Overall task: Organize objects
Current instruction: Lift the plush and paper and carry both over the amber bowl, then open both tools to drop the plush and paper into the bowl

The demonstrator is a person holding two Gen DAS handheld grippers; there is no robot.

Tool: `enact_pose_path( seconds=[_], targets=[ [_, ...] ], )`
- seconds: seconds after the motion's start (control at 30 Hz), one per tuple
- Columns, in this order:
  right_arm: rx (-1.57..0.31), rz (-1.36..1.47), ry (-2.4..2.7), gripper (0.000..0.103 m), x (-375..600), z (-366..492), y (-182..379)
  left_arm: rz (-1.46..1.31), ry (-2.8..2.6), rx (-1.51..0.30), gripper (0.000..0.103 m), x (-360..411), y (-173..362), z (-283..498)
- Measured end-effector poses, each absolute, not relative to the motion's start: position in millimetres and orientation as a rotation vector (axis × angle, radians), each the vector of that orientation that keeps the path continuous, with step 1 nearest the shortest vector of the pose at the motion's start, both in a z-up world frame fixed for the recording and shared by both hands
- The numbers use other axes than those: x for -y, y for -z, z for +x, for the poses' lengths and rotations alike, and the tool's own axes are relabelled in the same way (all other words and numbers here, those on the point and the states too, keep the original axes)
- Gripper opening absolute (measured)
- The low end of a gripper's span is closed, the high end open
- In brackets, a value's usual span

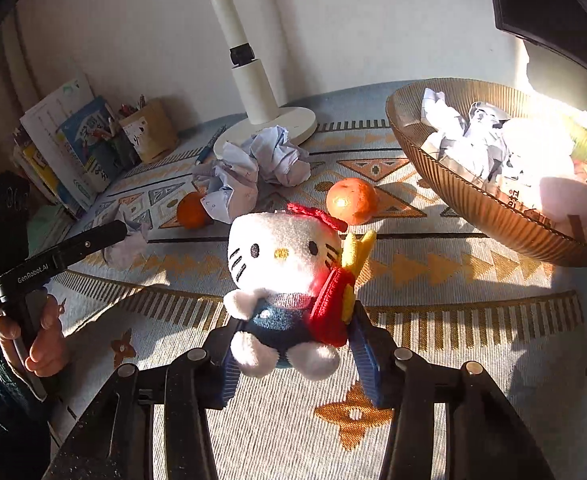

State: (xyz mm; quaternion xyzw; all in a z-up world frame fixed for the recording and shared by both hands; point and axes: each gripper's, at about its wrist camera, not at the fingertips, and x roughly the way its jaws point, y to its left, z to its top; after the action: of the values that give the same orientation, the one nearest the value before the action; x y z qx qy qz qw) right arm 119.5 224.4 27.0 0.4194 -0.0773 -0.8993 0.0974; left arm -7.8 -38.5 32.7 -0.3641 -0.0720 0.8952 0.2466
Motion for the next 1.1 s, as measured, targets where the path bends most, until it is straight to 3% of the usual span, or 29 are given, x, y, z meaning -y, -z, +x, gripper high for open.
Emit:
enact_pose_path(
  seconds=[0.33, 0.57, 0.7, 0.8, 0.9, 0.93, 1.1],
  targets=[
    [0.29, 1.054, 2.967, 0.047, -320, 171, -103, -0.856, -2.319, 0.09, 0.051, -51, -87, 19],
    [0.464, 0.975, 3.161, 0.048, -381, 137, -132, -0.765, -2.312, 0.096, 0.053, -141, -132, -20],
    [0.368, 0.998, 3.31, 0.048, -398, 107, -132, -0.791, -2.303, 0.112, 0.053, -188, -134, -56],
    [0.411, 1.01, 3.264, 0.048, -409, 88, -124, -0.808, -2.258, 0.126, 0.054, -215, -128, -74],
    [0.4, 1.105, 3.242, 0.062, -416, 69, -111, -0.835, -2.214, 0.09, 0.073, -237, -118, -82],
    [0.383, 1.128, 3.251, 0.062, -416, 68, -106, -0.873, -2.192, 0.074, 0.089, -241, -112, -85],
    [0.367, 1.142, 3.223, 0.063, -404, 86, -92, -0.907, -2.206, 0.052, 0.092, -232, -99, -73]
  ],
)
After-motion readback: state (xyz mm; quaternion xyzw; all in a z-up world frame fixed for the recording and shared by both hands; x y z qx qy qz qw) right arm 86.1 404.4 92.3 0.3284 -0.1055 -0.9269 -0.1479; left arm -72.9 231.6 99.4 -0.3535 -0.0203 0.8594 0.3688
